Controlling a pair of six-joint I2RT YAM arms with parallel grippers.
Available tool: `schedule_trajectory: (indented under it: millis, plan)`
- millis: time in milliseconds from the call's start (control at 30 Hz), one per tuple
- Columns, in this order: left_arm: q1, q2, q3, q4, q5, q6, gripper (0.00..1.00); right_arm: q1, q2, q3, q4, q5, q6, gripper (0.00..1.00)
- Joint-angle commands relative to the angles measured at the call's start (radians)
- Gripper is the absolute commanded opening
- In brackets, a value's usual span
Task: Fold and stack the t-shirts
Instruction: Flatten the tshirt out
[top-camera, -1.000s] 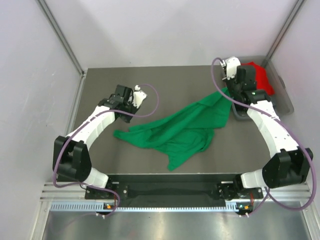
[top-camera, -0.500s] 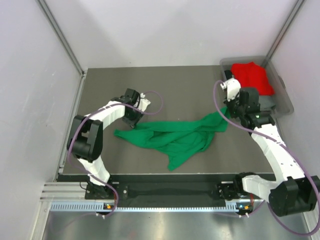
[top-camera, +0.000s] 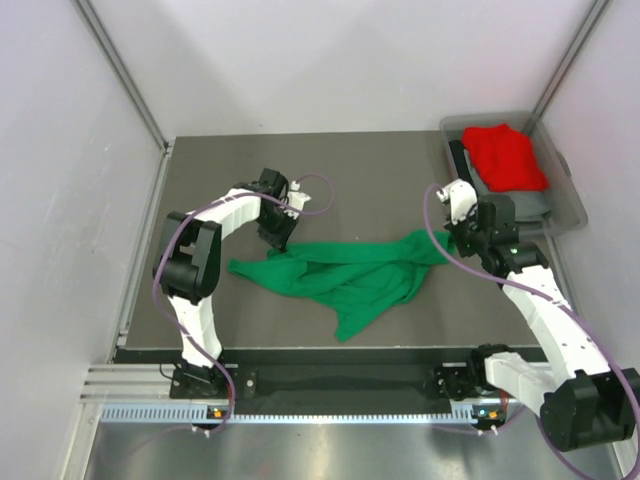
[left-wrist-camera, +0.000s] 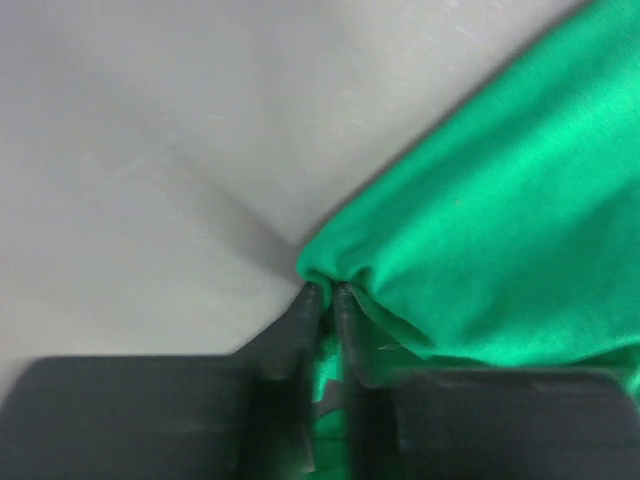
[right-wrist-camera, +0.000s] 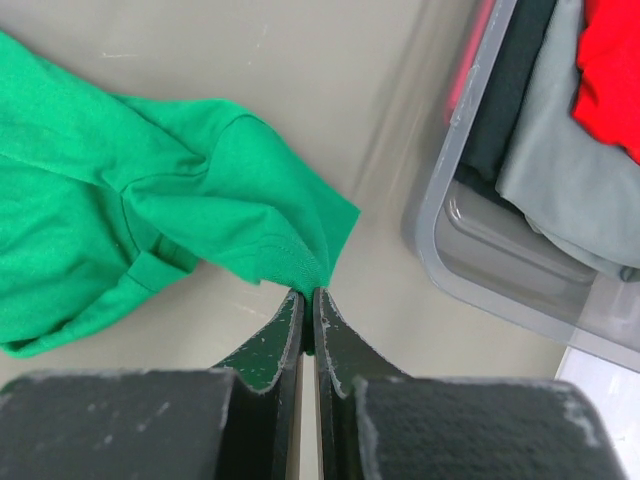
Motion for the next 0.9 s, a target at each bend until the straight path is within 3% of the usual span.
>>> schedule_trajectory:
  millis: [0, 33, 167, 467, 667, 867]
  plan:
    - [0.002, 0.023, 0.014, -0.057, 0.059, 0.002, 0.08, 0.0, -0.014, 0.015, 0.028, -0.024, -0.007, 0.0]
    - [0.001, 0.022, 0.017, -0.058, 0.069, 0.002, 0.0, 0.0, -0.008, 0.017, 0.028, -0.026, -0.007, 0.0]
    - [0.004, -0.03, 0.034, -0.052, 0.037, 0.006, 0.0, 0.002, -0.003, 0.043, 0.037, -0.02, -0.004, 0.0]
    - [0.013, -0.368, 0.119, 0.035, -0.218, 0.075, 0.0, -0.001, 0.0, 0.185, 0.11, 0.05, -0.059, 0.0]
    - [0.013, -0.541, 0.096, -0.011, -0.23, 0.077, 0.0, -0.001, -0.035, 0.245, 0.146, 0.057, -0.039, 0.0]
    - [0.013, -0.704, -0.018, -0.034, -0.212, 0.066, 0.0, -0.001, -0.101, 0.224, 0.079, -0.011, -0.018, 0.0]
